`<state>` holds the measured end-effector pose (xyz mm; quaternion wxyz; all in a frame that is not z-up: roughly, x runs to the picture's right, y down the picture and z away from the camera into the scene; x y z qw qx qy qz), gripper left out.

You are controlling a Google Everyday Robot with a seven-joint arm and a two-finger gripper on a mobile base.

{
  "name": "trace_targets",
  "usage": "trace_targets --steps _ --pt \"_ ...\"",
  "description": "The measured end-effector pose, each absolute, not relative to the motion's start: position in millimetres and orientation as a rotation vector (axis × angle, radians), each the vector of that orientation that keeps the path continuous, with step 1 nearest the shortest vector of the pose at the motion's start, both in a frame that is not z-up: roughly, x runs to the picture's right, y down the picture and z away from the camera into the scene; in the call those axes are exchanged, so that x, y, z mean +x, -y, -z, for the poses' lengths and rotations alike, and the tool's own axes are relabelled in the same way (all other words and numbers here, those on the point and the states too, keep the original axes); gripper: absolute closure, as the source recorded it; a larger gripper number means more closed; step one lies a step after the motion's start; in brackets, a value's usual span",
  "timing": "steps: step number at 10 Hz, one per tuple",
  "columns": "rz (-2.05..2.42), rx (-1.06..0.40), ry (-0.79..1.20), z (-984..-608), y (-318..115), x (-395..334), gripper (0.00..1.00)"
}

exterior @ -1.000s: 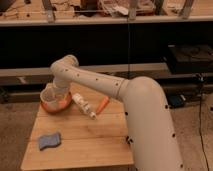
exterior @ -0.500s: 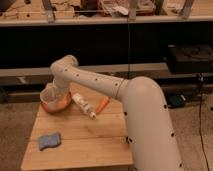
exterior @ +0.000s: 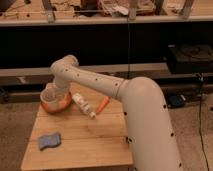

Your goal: Place the ceramic cup in the ceramic bowl

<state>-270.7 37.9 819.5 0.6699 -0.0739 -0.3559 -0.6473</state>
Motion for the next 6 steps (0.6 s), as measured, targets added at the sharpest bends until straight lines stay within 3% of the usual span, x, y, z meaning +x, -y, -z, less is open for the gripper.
trace_targets --steps 5,6 --pt "1.463 -0.167 0.807 -820.9 -38.7 -270.7 0.56" --pt "1.463 -0.167 0.808 -820.9 -38.8 -270.9 0.51"
